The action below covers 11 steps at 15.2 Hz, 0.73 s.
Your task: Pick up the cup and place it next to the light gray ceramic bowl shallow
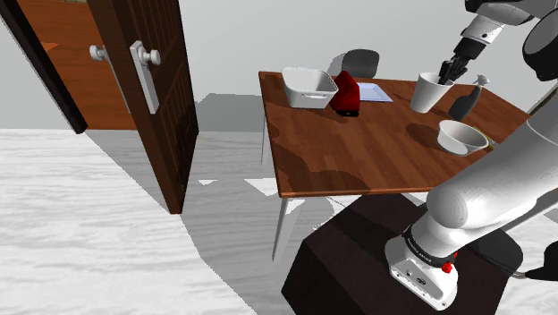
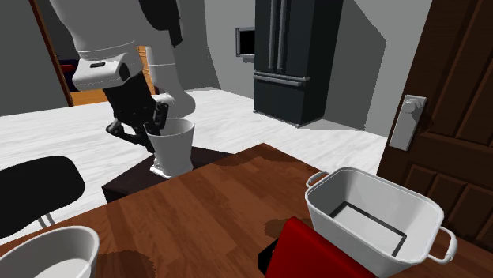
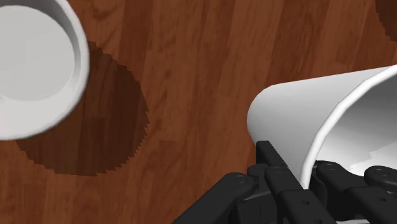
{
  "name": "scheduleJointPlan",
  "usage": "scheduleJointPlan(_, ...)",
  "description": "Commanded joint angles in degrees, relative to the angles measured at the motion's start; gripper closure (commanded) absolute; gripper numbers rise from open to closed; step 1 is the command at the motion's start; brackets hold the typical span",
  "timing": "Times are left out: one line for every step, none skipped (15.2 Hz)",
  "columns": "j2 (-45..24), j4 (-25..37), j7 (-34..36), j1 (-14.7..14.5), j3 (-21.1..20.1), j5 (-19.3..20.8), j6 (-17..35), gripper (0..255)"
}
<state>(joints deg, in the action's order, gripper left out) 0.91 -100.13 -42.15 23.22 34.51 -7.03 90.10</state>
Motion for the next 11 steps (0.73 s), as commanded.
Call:
scheduleJointPlan(-0.1, -1.2, -0.8, 0.3, 0.3, 0.1, 1.2, 255)
scheduleJointPlan(0.0, -2.0, -0.9, 0.3, 0.3, 0.1, 1.9, 255)
scheduleJointPlan(0.0, -2.8, -1.0, 0.3, 0.3, 0.1, 2.7, 255)
scheduleJointPlan(0.0, -3.5, -1.1, 0.3, 0.3, 0.1, 3.4, 255)
scheduleJointPlan(-0.1, -4.3, -1.2, 0.3, 0.3, 0.0, 4.2, 255)
scheduleJointPlan(-0.1, -5.0, -1.3, 0.3, 0.3, 0.0, 5.0, 255)
scheduleJointPlan(-0.2, -5.7, -1.4, 0.3, 0.3, 0.0, 5.7, 255)
scheduleJointPlan(-0.2, -6.4, -1.5, 0.3, 0.3, -0.1, 6.5, 255)
scheduleJointPlan(-0.3, -7.1, -1.6, 0.3, 0.3, -0.1, 7.2, 255)
scheduleJointPlan(-0.4, -7.8, -1.7, 0.3, 0.3, -0.2, 7.9, 255)
scheduleJointPlan(-0.5, -8.4, -1.9, 0.3, 0.3, -0.3, 8.7, 255)
